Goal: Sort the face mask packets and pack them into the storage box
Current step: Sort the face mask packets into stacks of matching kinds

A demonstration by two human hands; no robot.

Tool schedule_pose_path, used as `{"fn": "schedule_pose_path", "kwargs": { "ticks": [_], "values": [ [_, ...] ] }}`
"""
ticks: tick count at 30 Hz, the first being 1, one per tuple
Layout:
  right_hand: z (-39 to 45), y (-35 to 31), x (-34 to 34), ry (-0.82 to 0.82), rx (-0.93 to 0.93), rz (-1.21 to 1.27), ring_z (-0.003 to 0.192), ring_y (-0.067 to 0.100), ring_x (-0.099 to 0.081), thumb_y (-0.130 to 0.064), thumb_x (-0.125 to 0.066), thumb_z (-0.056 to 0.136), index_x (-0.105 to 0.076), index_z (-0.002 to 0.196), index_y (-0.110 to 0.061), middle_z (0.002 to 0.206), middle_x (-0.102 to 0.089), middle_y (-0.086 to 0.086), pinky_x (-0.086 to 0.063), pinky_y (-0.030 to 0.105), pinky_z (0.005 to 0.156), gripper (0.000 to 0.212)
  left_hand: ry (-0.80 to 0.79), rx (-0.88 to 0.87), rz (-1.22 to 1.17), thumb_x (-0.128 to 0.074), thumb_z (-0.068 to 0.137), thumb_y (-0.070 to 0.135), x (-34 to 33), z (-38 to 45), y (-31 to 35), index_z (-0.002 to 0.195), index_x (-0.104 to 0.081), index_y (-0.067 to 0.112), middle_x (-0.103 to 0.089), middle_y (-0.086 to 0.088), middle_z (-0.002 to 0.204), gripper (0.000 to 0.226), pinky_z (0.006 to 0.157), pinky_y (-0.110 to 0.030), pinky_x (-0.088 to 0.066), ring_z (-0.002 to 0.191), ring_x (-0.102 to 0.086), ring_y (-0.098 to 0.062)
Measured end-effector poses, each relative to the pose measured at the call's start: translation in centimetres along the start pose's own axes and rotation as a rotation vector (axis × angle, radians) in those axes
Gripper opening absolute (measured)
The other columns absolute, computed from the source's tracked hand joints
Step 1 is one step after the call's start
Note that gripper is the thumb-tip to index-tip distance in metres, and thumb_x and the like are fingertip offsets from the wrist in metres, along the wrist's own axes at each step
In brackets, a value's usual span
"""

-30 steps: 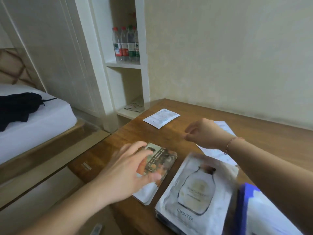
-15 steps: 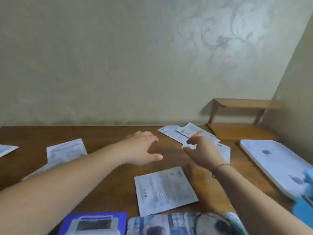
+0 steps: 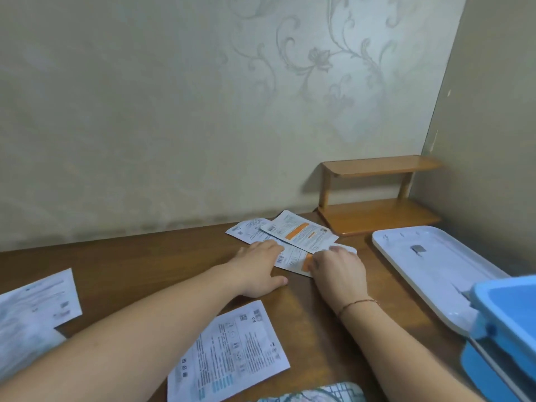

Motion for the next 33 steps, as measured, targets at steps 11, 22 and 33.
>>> {"fn": "schedule_pose_path", "kwargs": {
  "ticks": [11,22,33],
  "values": [
    [-1.1,-3.7,0.0,-0.148,0.164,-0.028,0.105,0.02,-0.058,-0.027,-0.043,0.098,-0.066,0.108,-0.02,0.112,-0.068,0.003,-0.03,0.039,0.111,0.027,0.088,0.016,-0.057,-0.05,0.097,0.044,-0.8,-0.4,-1.7,0.157,-0.01,0.021,-0.009,0.003,0.165,0.076,0.121,-0.045,-0.01,0.151,-0.006,-0.016],
    [-5.2,-6.4,5.1,0.216,0.493,0.039,0.053,0.023,-0.063,-0.011,-0.052,0.076,-0.07,0.073,-0.018,0.06,-0.069,0.002,-0.059,0.034,0.072,0.02,0.187,-0.087,-0.094,-0.051,0.097,0.046,-0.3,-1.1,-0.9,0.149,-0.033,0.043,-0.022,0.009,0.162,0.055,0.121,-0.046,-0.003,0.152,-0.008,-0.014],
    [-5.6,1.3,9.1,0.371,0.011,0.964,0.122,0.005,-0.051,-0.058,-0.054,0.086,-0.049,0.137,-0.024,0.135,-0.054,-0.012,-0.044,0.029,0.101,0.062,0.347,0.152,-1.001,-0.06,0.097,0.029,2.3,-3.9,-2.7,0.105,-0.071,0.014,-0.073,-0.002,0.103,0.019,0.077,-0.025,-0.045,0.101,-0.064,-0.021]
  ]
}}
Point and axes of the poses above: each hand's wrist, its own z-axis towards the middle knuckle, its own x-axis out of the back of the hand, y = z × x, the point moved 8 cm from there along z, towards the middle knuckle
